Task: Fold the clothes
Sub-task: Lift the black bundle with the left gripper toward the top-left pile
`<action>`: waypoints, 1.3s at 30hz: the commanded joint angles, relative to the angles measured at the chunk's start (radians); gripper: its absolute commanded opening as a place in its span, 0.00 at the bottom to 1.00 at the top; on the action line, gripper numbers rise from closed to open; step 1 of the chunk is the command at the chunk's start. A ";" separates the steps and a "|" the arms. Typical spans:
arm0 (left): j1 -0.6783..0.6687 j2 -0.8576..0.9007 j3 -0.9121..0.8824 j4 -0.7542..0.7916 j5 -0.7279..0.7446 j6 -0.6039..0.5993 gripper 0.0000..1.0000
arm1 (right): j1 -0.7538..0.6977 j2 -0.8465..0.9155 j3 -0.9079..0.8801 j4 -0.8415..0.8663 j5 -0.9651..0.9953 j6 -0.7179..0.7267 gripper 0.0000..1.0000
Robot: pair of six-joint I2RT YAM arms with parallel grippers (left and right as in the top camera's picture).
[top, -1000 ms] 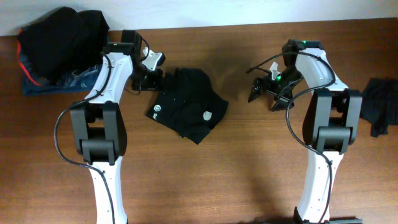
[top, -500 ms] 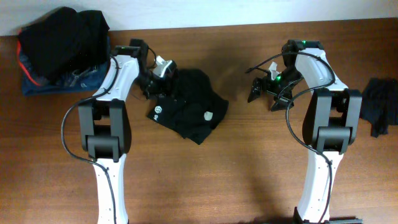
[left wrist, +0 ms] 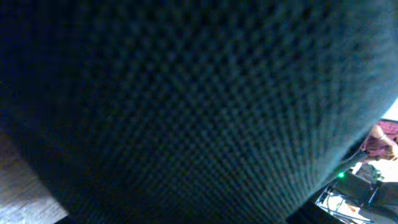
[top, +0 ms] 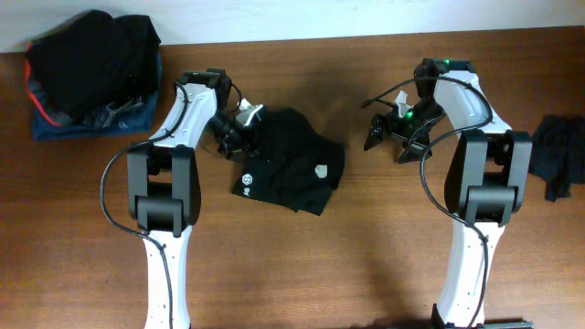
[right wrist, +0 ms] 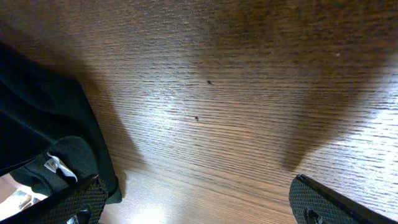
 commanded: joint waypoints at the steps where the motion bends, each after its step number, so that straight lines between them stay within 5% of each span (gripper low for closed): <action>1: -0.011 0.018 -0.004 0.012 0.004 -0.006 0.64 | 0.006 0.011 -0.004 0.000 -0.013 -0.011 0.99; 9: -0.018 0.018 -0.004 0.029 0.003 -0.006 0.31 | 0.006 0.011 -0.004 0.000 -0.013 -0.011 0.99; 13: -0.019 0.018 -0.004 0.040 0.003 -0.006 0.01 | 0.006 0.010 -0.005 -0.001 -0.013 -0.011 0.99; 24: -0.019 0.014 0.015 0.065 0.003 -0.028 0.01 | 0.006 0.011 -0.005 0.000 -0.013 -0.011 0.99; 39: -0.019 0.004 0.317 -0.004 -0.193 -0.191 0.01 | 0.006 0.011 -0.005 0.000 -0.013 -0.011 0.99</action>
